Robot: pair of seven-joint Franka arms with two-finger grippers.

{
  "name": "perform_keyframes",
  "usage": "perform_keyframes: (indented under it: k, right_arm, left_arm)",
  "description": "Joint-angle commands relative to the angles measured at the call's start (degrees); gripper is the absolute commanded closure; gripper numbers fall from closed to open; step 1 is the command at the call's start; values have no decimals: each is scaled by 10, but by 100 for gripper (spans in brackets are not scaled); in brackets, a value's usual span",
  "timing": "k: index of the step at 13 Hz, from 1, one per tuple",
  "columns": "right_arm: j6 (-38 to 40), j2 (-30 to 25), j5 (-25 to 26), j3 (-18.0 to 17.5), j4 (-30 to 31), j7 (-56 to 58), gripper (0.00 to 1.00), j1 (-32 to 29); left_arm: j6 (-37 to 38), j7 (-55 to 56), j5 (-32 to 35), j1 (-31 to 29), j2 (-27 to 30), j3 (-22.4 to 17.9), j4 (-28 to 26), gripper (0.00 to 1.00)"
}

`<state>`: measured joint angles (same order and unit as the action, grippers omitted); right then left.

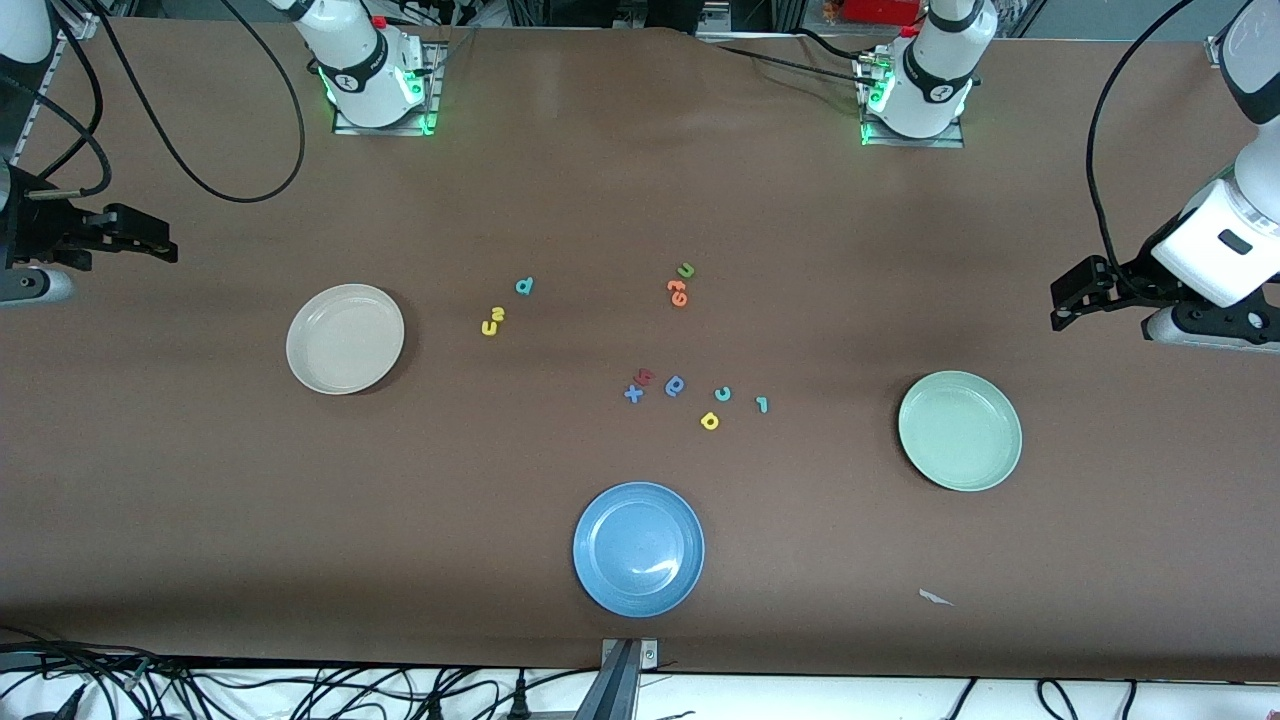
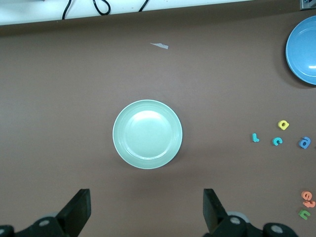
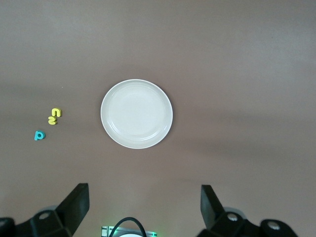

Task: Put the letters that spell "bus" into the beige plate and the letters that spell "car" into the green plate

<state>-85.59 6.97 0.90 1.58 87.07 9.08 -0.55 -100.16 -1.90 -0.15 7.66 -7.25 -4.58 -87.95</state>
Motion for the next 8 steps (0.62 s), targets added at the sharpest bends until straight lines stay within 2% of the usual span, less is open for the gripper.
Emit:
perform_keyframes:
  k: [1, 8]
  right_arm:
    - [11, 4, 4, 1, -10, 2, 0, 1]
    - [-6, 22, 2, 0, -9, -1, 0, 3]
  left_arm:
    - [9, -9, 15, 2, -6, -2, 16, 0]
    - [9, -9, 15, 2, -5, -2, 16, 0]
